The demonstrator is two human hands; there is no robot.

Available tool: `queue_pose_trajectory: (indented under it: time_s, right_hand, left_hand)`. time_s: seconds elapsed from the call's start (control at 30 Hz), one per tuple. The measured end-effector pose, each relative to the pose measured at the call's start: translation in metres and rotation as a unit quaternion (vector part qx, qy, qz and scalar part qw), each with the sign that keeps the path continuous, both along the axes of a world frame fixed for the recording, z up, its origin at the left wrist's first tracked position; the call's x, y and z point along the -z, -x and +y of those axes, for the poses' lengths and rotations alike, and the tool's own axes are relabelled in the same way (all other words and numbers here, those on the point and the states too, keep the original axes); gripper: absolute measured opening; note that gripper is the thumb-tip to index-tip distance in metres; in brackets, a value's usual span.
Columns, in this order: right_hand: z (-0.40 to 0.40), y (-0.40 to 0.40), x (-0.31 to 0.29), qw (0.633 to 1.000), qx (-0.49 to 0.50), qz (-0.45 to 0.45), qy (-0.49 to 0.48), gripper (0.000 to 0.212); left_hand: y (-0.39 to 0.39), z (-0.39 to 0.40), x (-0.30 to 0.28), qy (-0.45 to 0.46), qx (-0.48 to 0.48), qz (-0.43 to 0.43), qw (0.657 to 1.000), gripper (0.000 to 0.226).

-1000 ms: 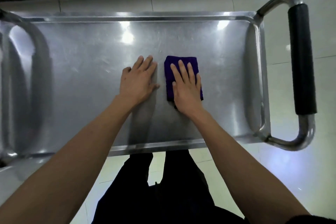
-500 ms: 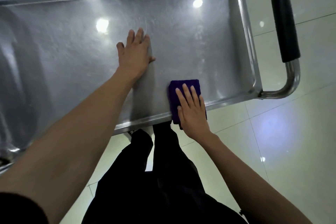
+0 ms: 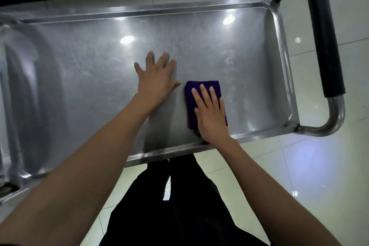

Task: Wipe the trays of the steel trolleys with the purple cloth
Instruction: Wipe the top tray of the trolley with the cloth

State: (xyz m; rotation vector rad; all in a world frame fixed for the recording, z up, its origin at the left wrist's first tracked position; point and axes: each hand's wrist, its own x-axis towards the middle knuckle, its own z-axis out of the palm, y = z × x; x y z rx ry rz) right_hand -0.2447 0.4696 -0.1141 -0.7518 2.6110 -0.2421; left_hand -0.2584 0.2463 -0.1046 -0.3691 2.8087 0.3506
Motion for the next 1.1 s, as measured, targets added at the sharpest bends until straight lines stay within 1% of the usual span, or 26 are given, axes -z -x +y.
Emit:
queue_pose_trajectory:
  time_s: [0.1, 0.23, 0.37, 0.5, 0.6, 0.7, 0.8, 1.0, 1.1]
  right_hand:
    - [-0.037, 0.048, 0.002, 1.000, -0.003, 0.002, 0.019, 0.059]
    - [-0.090, 0.111, 0.005, 0.999, -0.012, 0.010, 0.031, 0.059]
    - [-0.147, 0.169, 0.007, 0.998, -0.030, 0.020, 0.048, 0.059]
    - [-0.196, 0.209, 0.009, 0.996, -0.048, 0.036, 0.070, 0.060]
    - [-0.213, 0.222, 0.009, 0.995, -0.047, 0.037, 0.074, 0.059]
    - [-0.212, 0.220, 0.009, 0.996, -0.040, 0.041, 0.070, 0.059]
    - [-0.200, 0.200, 0.010, 0.995, -0.048, 0.049, 0.066, 0.059]
    - [-0.157, 0.119, 0.009, 0.998, -0.044, 0.029, 0.040, 0.059]
    - [-0.127, 0.068, 0.008, 0.999, -0.035, 0.016, 0.027, 0.058]
  left_hand:
    - [-0.003, -0.003, 0.002, 0.015, -0.004, 0.006, 1.000, 0.069]
    - [-0.010, -0.004, 0.010, 0.021, -0.030, 0.026, 0.999, 0.071]
    - [-0.010, -0.003, 0.017, 0.032, -0.033, 0.010, 0.999, 0.075]
    - [-0.010, -0.005, 0.020, 0.033, -0.032, 0.018, 0.999, 0.073]
    - [-0.011, -0.007, 0.017, 0.026, -0.022, 0.029, 0.999, 0.068]
    - [-0.024, -0.018, 0.013, 0.036, -0.050, 0.048, 0.997, 0.060]
    - [-0.042, -0.031, 0.014, 0.056, -0.073, 0.059, 0.994, 0.054]
    - [-0.059, -0.049, 0.015, 0.049, -0.009, 0.033, 0.998, 0.058]
    - [-0.063, -0.058, 0.015, 0.035, 0.013, 0.023, 0.999, 0.064]
